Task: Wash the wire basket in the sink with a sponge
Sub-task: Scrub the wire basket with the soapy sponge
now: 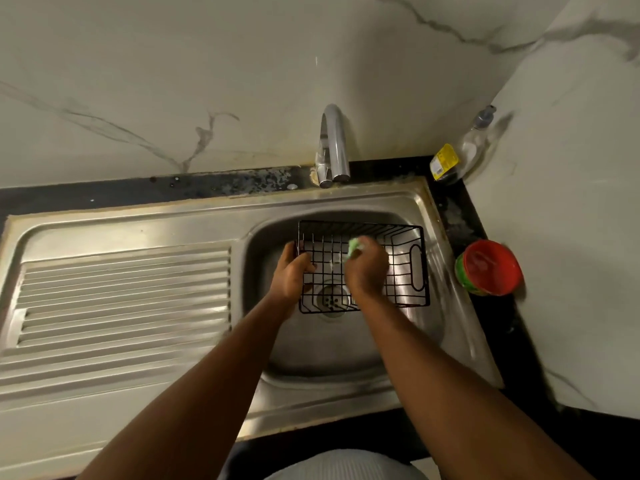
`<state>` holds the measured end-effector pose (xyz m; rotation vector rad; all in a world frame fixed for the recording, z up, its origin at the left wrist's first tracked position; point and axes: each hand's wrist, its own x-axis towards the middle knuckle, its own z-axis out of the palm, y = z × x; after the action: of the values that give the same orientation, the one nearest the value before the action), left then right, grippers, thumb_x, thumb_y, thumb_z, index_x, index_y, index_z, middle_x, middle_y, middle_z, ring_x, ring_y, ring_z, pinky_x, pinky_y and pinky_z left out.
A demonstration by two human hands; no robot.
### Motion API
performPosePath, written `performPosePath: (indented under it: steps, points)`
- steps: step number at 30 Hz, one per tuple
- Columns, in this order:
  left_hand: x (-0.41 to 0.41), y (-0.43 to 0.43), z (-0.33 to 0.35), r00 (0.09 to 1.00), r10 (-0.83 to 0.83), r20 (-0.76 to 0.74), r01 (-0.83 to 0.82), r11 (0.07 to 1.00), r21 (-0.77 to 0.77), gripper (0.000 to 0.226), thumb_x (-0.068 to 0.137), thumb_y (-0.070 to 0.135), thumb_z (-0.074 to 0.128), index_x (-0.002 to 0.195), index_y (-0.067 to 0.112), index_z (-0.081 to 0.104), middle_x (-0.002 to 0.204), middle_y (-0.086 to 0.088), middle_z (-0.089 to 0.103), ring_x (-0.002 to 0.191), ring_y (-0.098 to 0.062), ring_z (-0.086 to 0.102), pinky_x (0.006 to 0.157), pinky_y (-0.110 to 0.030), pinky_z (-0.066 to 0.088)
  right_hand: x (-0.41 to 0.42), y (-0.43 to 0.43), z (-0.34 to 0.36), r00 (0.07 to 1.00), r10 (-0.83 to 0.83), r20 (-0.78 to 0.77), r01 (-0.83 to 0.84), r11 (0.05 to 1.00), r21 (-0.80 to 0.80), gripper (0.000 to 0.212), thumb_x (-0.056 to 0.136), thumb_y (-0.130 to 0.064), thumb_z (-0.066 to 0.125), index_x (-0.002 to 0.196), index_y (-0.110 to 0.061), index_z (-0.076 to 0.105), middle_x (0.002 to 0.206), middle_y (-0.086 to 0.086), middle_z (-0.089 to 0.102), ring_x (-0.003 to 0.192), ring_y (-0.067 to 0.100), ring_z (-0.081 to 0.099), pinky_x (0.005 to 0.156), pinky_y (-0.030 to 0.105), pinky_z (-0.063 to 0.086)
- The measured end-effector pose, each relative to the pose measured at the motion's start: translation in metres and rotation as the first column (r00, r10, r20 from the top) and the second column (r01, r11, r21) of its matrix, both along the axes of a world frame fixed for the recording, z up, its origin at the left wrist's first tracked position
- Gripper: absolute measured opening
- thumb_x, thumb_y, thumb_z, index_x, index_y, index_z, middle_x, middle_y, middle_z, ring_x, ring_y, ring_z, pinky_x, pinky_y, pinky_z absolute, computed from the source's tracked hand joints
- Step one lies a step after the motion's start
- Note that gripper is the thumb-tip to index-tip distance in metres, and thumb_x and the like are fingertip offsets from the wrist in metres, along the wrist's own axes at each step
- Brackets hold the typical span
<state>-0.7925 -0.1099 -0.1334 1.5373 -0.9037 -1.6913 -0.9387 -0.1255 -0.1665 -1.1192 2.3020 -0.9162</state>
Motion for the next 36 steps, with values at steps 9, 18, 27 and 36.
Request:
performPosePath:
  steps: [9,18,27,36]
  points:
    - [0.011,-0.005,-0.006,0.996,-0.042,-0.074,0.038,0.998,-0.053,0.025,0.107,0.04,0.053,0.131,0.034,0.057,0.119,0.003,0.068,0.11,-0.014,0.067,0.092,-0.039,0.058,0.057,0.0,0.02,0.803,0.279,0.527,-0.269,0.958,-0.097,0.019,0.097,-0.021,0.058,0.088,-0.025,0.074,0.08,-0.006,0.068,0.081,0.013,0.066,0.08,0.032,0.054]
    - [0.015,-0.01,-0.001,0.995,0.07,-0.075,-0.073,0.997,-0.037,0.032,0.107,0.049,0.048,0.117,0.025,0.067,0.1,0.007,0.076,0.096,-0.011,0.071,0.081,-0.034,0.054,0.011,0.009,0.017,0.512,0.859,0.009,-0.829,0.491,0.268,0.02,0.09,-0.009,0.074,0.107,-0.02,0.073,0.1,-0.004,0.072,0.088,0.01,0.07,0.074,0.025,0.054]
    - [0.016,-0.007,-0.002,0.988,0.155,-0.019,-0.156,0.985,-0.073,0.041,0.107,0.055,0.043,0.115,0.023,0.068,0.113,-0.006,0.069,0.098,-0.019,0.063,0.083,-0.035,0.05,-0.058,0.008,0.026,0.661,0.574,-0.484,-0.351,0.806,0.477,0.033,0.094,-0.003,0.068,0.126,-0.007,0.061,0.115,0.013,0.069,0.102,0.025,0.069,0.077,0.031,0.054]
    - [0.001,-0.006,0.0,0.977,0.212,0.006,-0.211,0.974,-0.081,0.045,0.103,0.063,0.046,0.119,0.027,0.068,0.121,-0.001,0.07,0.115,-0.021,0.064,0.095,-0.039,0.046,0.011,0.017,0.006,0.62,0.751,-0.228,-0.673,0.659,0.336,0.016,0.093,0.001,0.062,0.106,-0.008,0.067,0.095,0.008,0.069,0.083,0.021,0.064,0.069,0.031,0.052]
